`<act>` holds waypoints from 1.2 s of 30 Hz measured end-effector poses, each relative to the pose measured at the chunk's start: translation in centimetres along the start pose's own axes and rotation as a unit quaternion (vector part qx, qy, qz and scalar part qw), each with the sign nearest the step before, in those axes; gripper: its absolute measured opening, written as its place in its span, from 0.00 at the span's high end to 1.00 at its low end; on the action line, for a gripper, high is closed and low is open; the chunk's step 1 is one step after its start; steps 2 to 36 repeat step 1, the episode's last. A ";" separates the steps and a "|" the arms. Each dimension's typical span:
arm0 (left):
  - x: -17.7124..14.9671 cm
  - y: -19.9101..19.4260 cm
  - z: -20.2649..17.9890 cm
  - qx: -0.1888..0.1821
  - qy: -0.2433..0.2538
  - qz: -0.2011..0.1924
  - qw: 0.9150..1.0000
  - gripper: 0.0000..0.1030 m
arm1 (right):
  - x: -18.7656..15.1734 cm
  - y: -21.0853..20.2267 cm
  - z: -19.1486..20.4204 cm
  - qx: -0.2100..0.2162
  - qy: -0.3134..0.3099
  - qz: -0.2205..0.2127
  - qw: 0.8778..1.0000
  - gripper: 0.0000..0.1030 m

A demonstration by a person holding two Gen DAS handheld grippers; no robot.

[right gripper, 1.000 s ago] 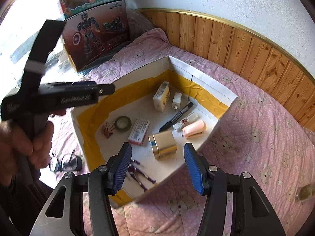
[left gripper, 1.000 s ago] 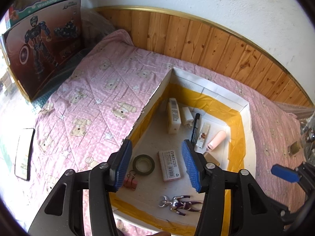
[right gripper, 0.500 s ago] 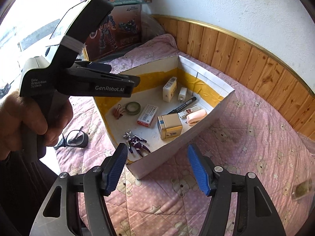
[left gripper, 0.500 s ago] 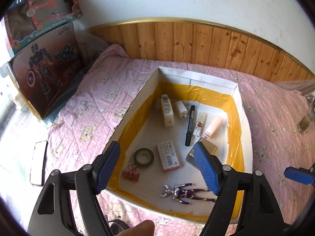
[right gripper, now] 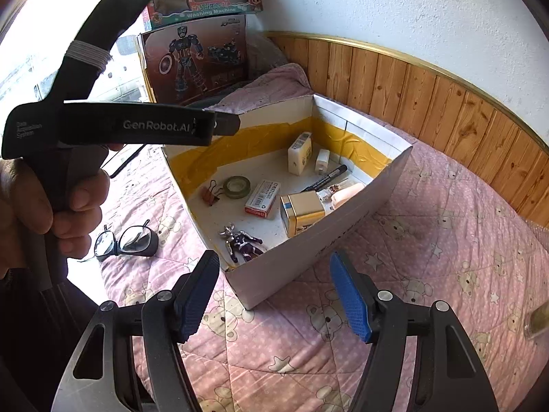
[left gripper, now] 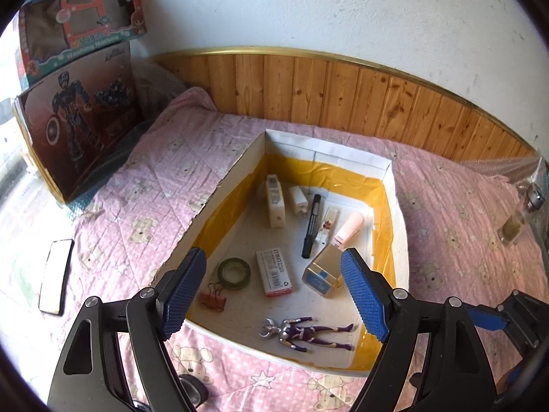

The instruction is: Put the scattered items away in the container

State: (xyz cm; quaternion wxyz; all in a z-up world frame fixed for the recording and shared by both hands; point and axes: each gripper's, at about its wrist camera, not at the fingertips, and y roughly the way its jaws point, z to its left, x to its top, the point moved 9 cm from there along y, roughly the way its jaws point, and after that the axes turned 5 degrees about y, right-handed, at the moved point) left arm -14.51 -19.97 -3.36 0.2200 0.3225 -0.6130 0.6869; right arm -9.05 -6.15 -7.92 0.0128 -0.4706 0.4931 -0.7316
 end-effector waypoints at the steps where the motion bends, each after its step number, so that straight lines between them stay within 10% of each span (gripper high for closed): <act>1: -0.1 0.0 -0.3 0.000 0.003 0.001 1.000 0.19 | -0.1 0.1 0.0 0.000 0.001 0.002 1.000 0.34; 36: -0.1 0.0 -0.3 0.000 0.003 0.001 1.000 0.19 | -0.1 0.1 0.0 0.000 0.001 0.002 1.000 0.34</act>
